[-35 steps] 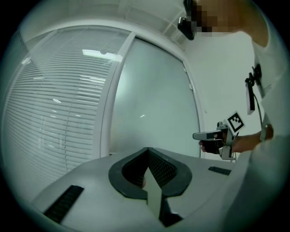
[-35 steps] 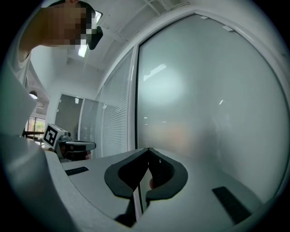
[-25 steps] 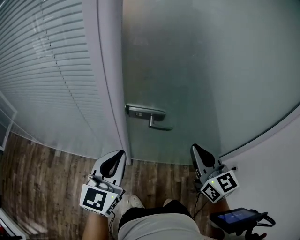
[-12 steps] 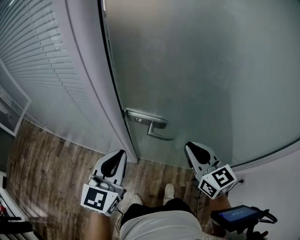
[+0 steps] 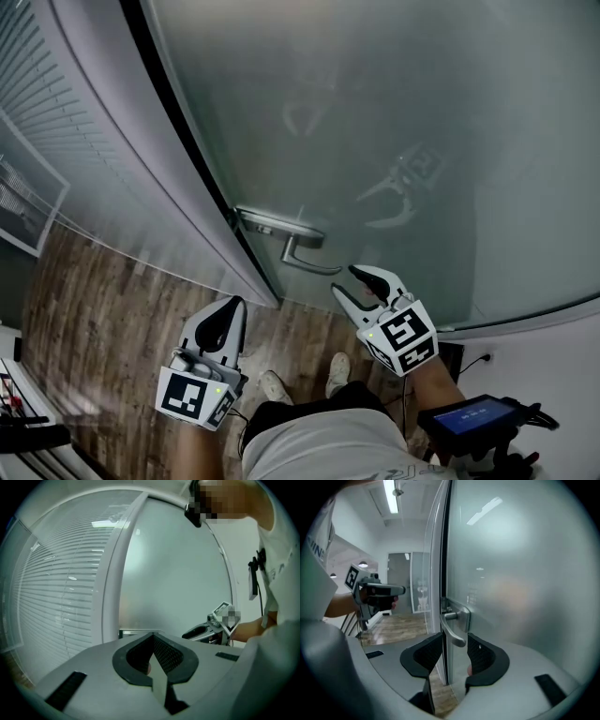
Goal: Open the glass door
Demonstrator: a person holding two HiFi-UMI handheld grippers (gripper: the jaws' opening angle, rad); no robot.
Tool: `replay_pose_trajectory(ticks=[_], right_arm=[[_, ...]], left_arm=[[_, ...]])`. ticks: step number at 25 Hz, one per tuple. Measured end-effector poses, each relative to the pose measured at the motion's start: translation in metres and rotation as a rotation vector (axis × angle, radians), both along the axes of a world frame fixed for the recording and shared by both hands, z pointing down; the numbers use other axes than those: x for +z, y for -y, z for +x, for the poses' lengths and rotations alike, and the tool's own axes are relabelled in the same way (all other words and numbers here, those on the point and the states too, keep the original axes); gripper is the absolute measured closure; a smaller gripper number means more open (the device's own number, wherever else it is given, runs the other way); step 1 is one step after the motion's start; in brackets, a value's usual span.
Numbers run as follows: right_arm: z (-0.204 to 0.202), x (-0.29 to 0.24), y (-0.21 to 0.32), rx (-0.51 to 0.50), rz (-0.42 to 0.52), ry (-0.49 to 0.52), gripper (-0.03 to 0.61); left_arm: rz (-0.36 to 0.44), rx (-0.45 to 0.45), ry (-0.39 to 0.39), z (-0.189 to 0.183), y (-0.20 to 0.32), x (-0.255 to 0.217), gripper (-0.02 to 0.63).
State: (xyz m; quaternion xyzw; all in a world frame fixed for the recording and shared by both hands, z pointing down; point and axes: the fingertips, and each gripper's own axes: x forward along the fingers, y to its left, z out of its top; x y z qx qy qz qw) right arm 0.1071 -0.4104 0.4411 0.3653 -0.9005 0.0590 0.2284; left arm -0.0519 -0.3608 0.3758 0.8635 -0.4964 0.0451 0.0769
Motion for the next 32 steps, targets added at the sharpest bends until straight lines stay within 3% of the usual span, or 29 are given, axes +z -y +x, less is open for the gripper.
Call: replay_pose_trajectory(ticks=[3,9,32], right_arm=[[0.004,0.019,0.008,0.010,-0.026,-0.073,0.431],[0.005,0.019,0.016,0.032,-0.037,-0.092,0.431],[0.020,0.028,0.020,0.084,-0.019,-0.069,0.446]], left_arm=[[-0.011,0.003,0.006,-0.001,-0.003,0.002,0.614],[-0.028,0.015,0.005,-0.002,-0.002,0.003,0.614],[-0.003,-0.007,0.007,0.010,-0.015,0.003,0.614]])
